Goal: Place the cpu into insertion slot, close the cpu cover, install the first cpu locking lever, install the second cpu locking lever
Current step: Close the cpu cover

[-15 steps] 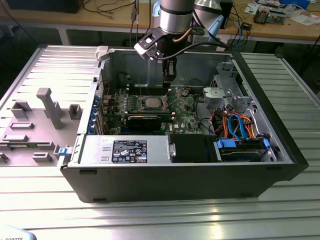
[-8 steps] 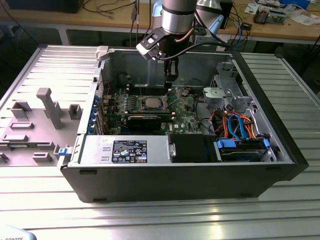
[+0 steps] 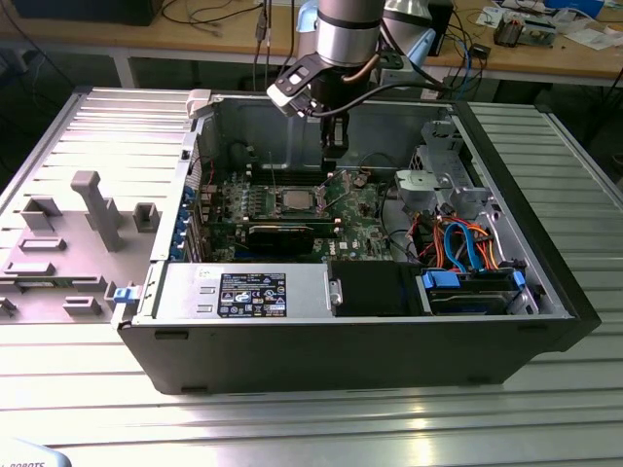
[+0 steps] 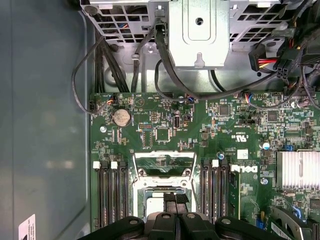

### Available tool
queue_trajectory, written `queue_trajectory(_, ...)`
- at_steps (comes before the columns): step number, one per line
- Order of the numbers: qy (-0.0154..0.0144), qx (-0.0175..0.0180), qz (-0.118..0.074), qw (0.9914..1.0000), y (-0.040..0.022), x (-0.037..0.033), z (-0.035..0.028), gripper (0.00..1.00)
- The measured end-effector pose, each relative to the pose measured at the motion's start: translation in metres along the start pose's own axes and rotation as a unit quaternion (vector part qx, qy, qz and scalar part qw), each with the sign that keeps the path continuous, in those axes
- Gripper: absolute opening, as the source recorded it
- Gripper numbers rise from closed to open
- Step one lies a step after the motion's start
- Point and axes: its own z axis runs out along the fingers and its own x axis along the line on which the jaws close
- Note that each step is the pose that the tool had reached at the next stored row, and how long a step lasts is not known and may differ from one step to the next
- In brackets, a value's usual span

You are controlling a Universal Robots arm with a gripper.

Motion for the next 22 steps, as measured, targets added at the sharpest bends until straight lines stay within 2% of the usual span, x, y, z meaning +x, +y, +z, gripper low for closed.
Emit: queue_trajectory(22, 0.0000, 0.0001, 0.000, 1.00000, 0.0059, 0.0000, 0.0000, 0.11)
